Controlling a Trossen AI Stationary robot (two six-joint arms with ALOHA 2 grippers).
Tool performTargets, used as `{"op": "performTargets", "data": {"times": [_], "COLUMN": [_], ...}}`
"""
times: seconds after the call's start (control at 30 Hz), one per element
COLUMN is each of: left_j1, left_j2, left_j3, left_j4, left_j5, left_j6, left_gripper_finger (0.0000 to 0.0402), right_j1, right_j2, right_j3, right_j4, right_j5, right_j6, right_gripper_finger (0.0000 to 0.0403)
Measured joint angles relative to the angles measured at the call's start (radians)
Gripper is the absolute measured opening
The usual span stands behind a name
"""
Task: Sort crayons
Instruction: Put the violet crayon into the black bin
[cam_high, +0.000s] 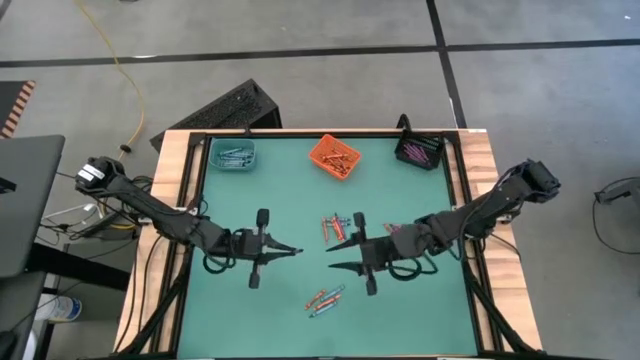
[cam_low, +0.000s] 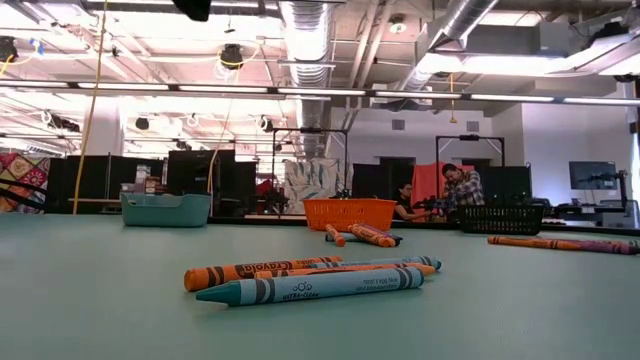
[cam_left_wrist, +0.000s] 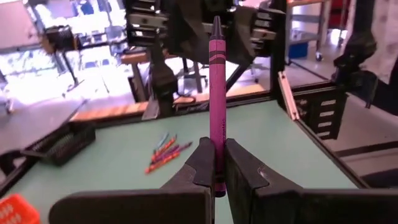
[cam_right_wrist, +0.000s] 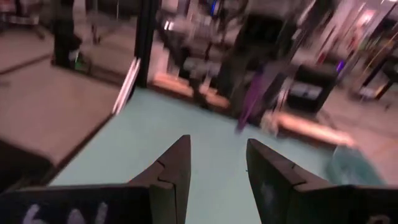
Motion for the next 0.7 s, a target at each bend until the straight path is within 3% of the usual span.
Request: {"op": "performTargets", "data": {"times": [0.27, 0.5, 0.7], "left_j1": [0.006, 0.033, 0.087], "left_j2": [0.073, 0.183, 0.217], "left_j3": [0.0, 0.0, 0.001], "left_j4": [0.202, 0.408, 0.468], "left_j5": [0.08, 0.094, 0.149], "left_j6": [0.122, 0.205, 0.187], "left_gripper_finger": [0.0002, 0.0002, 0.0002], "right_j1": [-0.046, -0.061, -0.06], "right_j2": [0.0, 0.0, 0.0], "right_j3": [-0.017, -0.017, -0.017], "right_j4": [0.181, 0.197, 0.194], "right_j5": [-0.079, -0.112, -0.131], "right_j6": [-0.059, -0.059, -0.059], "right_gripper_finger": [0.0148, 0.0148, 0.0148]}}
